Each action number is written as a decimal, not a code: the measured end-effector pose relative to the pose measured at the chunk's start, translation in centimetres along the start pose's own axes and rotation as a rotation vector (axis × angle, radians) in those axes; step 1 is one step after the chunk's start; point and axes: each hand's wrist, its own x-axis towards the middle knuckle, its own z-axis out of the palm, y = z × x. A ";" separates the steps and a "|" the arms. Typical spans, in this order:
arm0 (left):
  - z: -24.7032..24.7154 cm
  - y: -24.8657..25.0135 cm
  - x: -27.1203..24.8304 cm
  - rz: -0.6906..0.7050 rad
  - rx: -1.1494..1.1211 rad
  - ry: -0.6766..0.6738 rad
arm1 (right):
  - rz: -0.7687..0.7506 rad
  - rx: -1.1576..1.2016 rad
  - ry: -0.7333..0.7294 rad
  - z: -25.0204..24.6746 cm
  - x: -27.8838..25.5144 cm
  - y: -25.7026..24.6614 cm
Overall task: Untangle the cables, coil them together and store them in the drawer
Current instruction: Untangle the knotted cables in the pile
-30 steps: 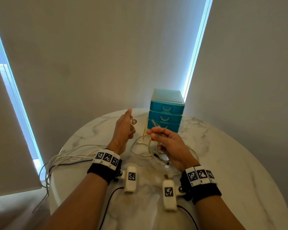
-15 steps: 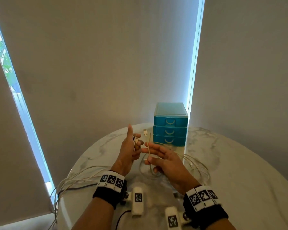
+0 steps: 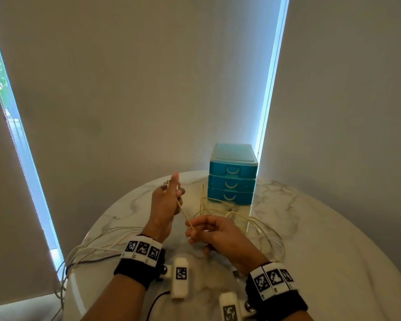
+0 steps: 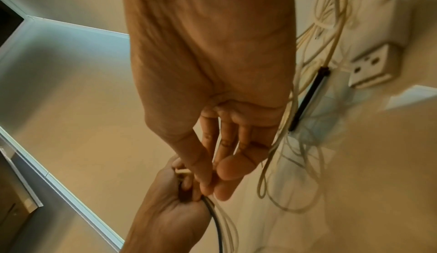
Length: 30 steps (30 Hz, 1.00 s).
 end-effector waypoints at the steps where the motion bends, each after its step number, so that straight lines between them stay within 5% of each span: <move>1: -0.3 0.0 0.3 -0.021 -0.085 0.020 | 0.002 -0.032 -0.007 -0.2 -0.1 -0.1; 5: -1.3 0.2 0.7 -0.032 -0.247 0.070 | -0.049 -0.204 0.038 -2.6 0.1 -0.7; 9: -1.6 0.3 0.9 -0.035 -0.321 0.095 | -0.089 -0.351 0.234 -5.3 0.3 -0.5; 14: -2.6 0.5 1.6 -0.063 -0.538 0.045 | -0.012 -0.607 0.386 -6.6 0.7 1.6; 30: -3.3 1.2 1.0 -0.024 -0.666 -0.065 | 0.148 -0.741 0.165 -4.9 0.8 2.5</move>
